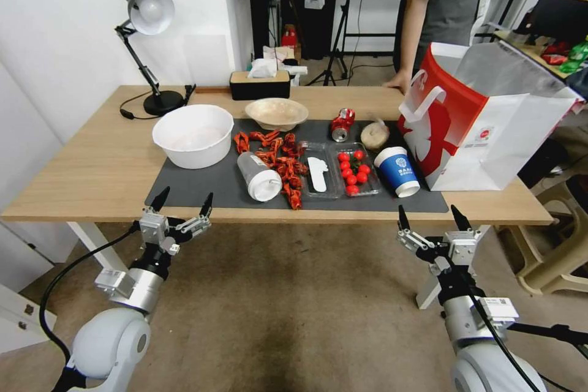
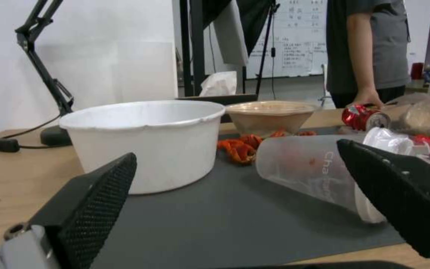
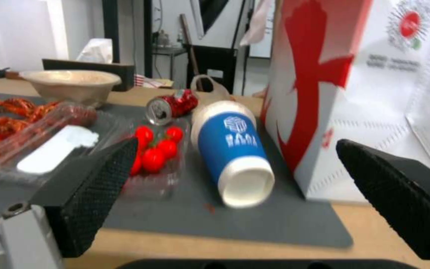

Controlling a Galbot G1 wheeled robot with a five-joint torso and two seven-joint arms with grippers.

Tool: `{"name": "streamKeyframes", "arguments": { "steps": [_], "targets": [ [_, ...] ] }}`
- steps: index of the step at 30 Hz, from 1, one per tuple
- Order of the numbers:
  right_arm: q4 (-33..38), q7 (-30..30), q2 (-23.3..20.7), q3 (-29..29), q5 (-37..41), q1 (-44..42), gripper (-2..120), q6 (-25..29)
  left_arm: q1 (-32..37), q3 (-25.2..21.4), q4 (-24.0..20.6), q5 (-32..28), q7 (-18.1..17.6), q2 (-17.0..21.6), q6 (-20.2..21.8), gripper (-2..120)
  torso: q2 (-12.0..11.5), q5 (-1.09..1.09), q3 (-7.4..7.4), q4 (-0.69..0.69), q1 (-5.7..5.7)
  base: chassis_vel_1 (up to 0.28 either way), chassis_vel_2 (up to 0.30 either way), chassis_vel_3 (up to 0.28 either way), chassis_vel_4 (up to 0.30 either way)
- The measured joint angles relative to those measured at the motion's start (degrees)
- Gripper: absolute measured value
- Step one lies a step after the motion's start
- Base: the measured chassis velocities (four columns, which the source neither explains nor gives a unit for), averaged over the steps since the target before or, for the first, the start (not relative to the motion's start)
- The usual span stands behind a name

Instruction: Pick up the trash from the table and place it into the takeout bag.

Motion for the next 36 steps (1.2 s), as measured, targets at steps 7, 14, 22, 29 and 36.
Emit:
{"name": "streamKeyframes", "arguments": {
  "steps": [7, 14, 22, 29, 36],
  "targets": [
    [-5.9, -0.7, -12.3, -0.5, 13.7, 12.7, 100, -7.9, 0.2, 0.0, -0.4, 0.2, 0.0, 0.0, -0.1, 100, 0.0, 0.01, 0.01, 0.01, 0.01, 0.0, 0.0, 0.0, 0.0],
    [-16.0, -1.9, -21.5, -5.5, 26.4, 23.6, 100, -12.5, 1.0, -0.2, -0.5, 1.0, -0.1, -0.6, 0.0, 100, 0.0, 0.0, 0.01, 0.01, 0.01, 0.0, 0.0, 0.0, 0.0],
    [-19.1, 0.3, -23.7, -10.3, 29.8, 30.4, 100, -19.0, 1.2, -0.6, -0.4, 1.6, -0.2, -1.5, 0.0, 100, 0.0, -0.01, 0.01, 0.01, 0.01, 0.0, 0.0, 0.0, 0.0],
    [-20.3, 2.4, -23.7, -12.7, 32.2, 33.8, 100, -23.6, 1.2, -0.6, 0.0, 1.8, -0.3, -1.7, -0.1, 100, 0.0, -0.01, 0.0, 0.01, 0.01, 0.0, 0.0, 0.0, 0.0],
    [-22.1, 3.4, -23.2, -15.4, 35.4, 37.1, 100, -26.9, 1.1, -0.6, 0.1, 1.8, -0.4, -1.5, -0.1, 100, 0.0, -0.02, 0.0, 0.01, 0.01, 0.0, 0.0, 0.0, 0.0]
  ]
}}
